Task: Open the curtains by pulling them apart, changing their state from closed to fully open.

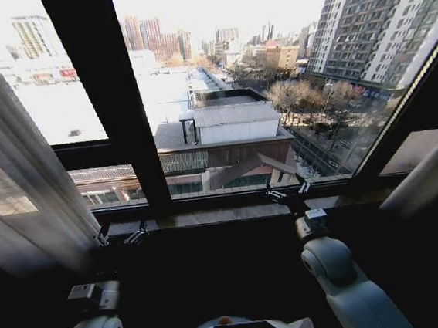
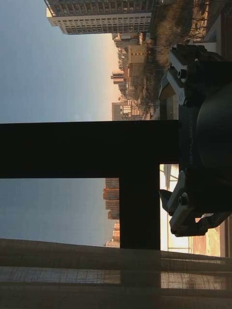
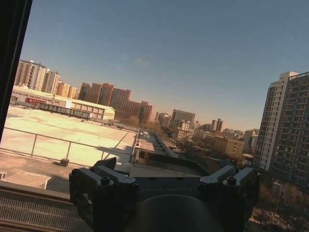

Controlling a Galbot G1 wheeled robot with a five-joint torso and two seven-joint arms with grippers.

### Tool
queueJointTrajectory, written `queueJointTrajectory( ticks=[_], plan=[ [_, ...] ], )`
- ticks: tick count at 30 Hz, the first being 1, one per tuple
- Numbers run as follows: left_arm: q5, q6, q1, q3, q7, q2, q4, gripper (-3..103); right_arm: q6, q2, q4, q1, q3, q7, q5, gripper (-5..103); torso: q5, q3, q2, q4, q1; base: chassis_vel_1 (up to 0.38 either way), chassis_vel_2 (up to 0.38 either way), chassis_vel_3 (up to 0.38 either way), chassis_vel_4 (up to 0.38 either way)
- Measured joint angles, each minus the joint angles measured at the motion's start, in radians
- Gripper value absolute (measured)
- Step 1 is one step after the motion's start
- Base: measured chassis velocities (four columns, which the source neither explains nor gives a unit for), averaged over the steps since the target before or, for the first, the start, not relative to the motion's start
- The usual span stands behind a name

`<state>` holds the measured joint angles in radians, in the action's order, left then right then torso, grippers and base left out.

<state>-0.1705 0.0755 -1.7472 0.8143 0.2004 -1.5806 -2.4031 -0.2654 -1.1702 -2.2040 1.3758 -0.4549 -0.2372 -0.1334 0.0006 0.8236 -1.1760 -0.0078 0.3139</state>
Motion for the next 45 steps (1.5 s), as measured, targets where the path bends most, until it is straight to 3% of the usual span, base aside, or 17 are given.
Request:
queueJointTrajectory(
  ticks=[11,18,23,28,38,45],
  plan=[
    [-0.003,0.001,-0.004,0.003,-0.001,-0.002,0.001,100,0.000,0.020,0.006,-0.006,0.012,-0.003,-0.001,100,-0.0003,0.000,0.000,0.0003,0.000,0.348,0.342,-0.348,-0.350],
    [-0.006,0.001,-0.003,0.006,-0.003,0.001,0.003,100,0.045,0.017,0.035,-0.019,0.020,-0.003,-0.005,100,-0.0004,0.000,0.000,0.0002,0.000,0.329,0.298,-0.311,-0.326],
    [-0.012,0.003,0.003,0.008,-0.026,0.010,0.005,100,0.048,0.013,0.046,-0.029,0.021,-0.004,-0.005,100,-0.0012,0.000,0.000,0.0004,0.000,0.071,0.087,-0.067,-0.086],
    [-0.016,0.012,0.015,0.008,-0.044,0.025,0.013,100,0.048,0.012,0.063,-0.036,0.019,-0.005,-0.005,100,0.0007,0.000,0.000,0.0000,0.000,-0.020,-0.013,0.008,0.021],
    [-0.052,0.155,0.201,0.011,-0.120,0.156,0.072,100,0.047,0.012,0.103,-0.068,0.016,-0.005,-0.015,100,-0.0011,0.000,0.000,0.0002,0.000,-0.010,-0.014,0.011,0.013],
    [-0.070,0.203,0.315,-0.008,-0.140,0.223,0.146,100,0.046,0.019,0.131,-0.084,0.012,-0.005,-0.030,100,-0.0002,0.000,0.000,0.0001,0.000,0.000,0.000,0.000,0.000]
  ],
)
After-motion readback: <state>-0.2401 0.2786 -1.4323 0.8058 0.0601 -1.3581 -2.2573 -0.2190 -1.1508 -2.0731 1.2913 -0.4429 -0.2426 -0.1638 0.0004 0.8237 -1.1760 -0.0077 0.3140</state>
